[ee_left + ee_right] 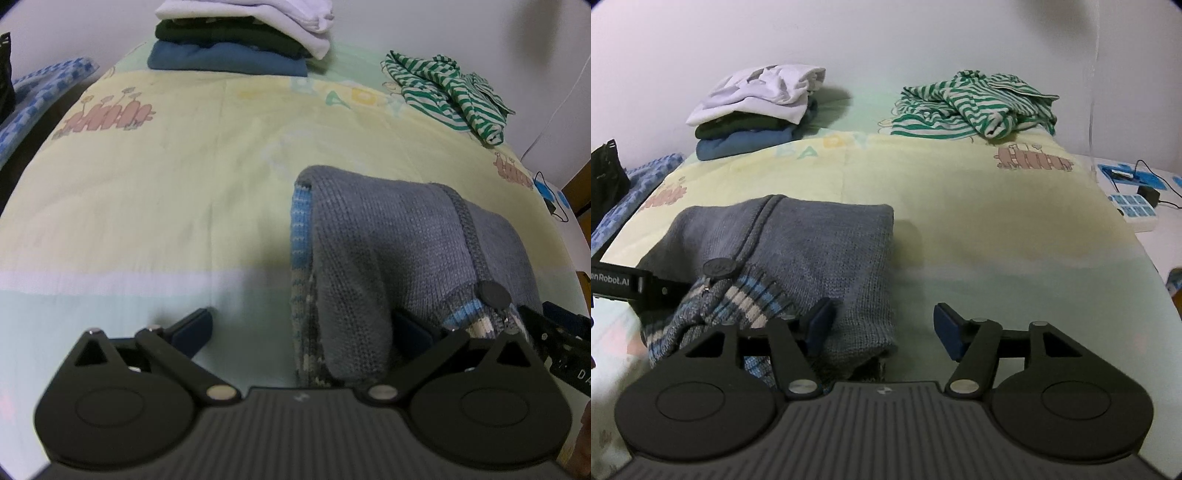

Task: Fold clothes
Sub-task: 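Press the folded sweater flat with both grippers open, then slide both grippers under the folded grey sweater's edges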

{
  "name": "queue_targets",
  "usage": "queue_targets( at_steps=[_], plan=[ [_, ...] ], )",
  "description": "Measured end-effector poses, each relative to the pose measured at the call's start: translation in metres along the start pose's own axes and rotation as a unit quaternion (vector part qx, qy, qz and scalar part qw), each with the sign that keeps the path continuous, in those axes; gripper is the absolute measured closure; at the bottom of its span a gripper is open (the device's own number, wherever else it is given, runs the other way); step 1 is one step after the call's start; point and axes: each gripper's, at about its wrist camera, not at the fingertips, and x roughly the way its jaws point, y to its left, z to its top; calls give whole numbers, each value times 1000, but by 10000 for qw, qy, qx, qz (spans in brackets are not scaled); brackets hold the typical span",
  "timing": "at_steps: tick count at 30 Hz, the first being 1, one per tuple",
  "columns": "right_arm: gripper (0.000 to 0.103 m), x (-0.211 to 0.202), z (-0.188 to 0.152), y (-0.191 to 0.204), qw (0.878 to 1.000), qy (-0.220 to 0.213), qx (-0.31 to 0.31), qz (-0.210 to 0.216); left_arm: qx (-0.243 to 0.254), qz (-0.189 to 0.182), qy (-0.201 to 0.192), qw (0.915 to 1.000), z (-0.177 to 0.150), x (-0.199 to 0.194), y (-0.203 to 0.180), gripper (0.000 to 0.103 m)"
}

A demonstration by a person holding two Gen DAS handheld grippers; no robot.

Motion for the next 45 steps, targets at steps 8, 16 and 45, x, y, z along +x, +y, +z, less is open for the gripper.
queue_targets(
  at_steps=[8, 16, 45],
  plan=[
    [47, -18, 19, -12, 9984, -434, 128, 346, -151, -134, -130, 9997, -4, -4, 8, 1],
    [49, -7, 29, -8, 9940, -145, 153, 1069, 232, 228, -694, 9971, -5, -33, -18, 1],
    [39, 22, 24, -37, 9853, 749, 457, 1463, 109, 92, -495, 9987, 9, -1, -15, 1]
  ],
)
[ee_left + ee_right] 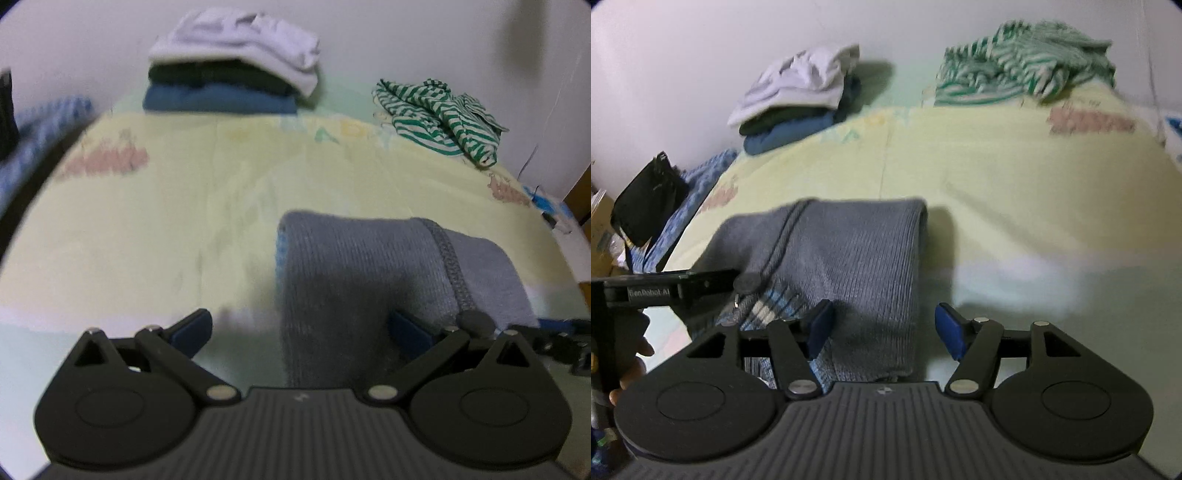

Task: Fold clothes
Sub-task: 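Slide both grippers under the folded grey sweater's edges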

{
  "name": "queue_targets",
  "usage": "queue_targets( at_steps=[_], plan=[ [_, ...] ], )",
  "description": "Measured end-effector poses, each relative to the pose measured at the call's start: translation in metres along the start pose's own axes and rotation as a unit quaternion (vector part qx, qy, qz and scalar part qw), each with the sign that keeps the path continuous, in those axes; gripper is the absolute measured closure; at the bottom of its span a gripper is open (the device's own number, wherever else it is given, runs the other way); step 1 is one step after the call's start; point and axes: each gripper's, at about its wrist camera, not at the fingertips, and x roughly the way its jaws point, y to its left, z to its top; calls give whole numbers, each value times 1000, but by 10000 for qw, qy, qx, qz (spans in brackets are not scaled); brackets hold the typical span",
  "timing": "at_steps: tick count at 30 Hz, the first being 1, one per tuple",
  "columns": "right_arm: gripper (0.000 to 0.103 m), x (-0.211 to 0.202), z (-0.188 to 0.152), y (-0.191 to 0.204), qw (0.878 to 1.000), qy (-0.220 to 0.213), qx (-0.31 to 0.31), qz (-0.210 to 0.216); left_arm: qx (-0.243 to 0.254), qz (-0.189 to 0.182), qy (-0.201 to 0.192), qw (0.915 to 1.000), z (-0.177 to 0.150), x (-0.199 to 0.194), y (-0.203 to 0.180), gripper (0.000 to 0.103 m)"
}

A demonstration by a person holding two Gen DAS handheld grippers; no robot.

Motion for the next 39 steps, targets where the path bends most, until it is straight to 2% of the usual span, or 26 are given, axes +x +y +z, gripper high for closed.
queue_targets(
  at_steps=[5, 10, 13, 18, 21, 26, 34, 36, 39],
  plan=[
    [33, 7, -5, -9, 9990, 61, 420, 150, -300, -244, 240, 9990, -4, 8, 7, 1],
    [32, 11, -2, 0, 9998, 43, 191, 91, -311, -338, 289, 9985, -4, 10, 10, 1],
    [41, 18, 3, 3, 9998, 74, 127, 168, -283, -376, 302, 9984, -3, 11, 10, 1],
    [44, 22, 6, 0, 9993, 177, 140, 314, -214, -761, 468, 9958, 1, 12, 16, 1],
    [45, 19, 8, -3, 9981, 429, 130, 412, -241, -997, 592, 9930, 0, 11, 18, 1],
    [45, 18, 12, -4, 9958, 771, 100, 474, -111, -992, 684, 9926, 1, 11, 13, 1],
    [44, 21, 10, 3, 9977, 587, 11, 351, -190, -1034, 713, 9919, 4, 14, 13, 2],
    [45, 19, 7, 1, 9980, 509, 55, 363, -274, -1117, 687, 9910, 2, 12, 13, 11],
    [47, 18, 5, 2, 9985, 428, 81, 336, -332, -1142, 716, 9903, 2, 11, 12, 11]
  ],
)
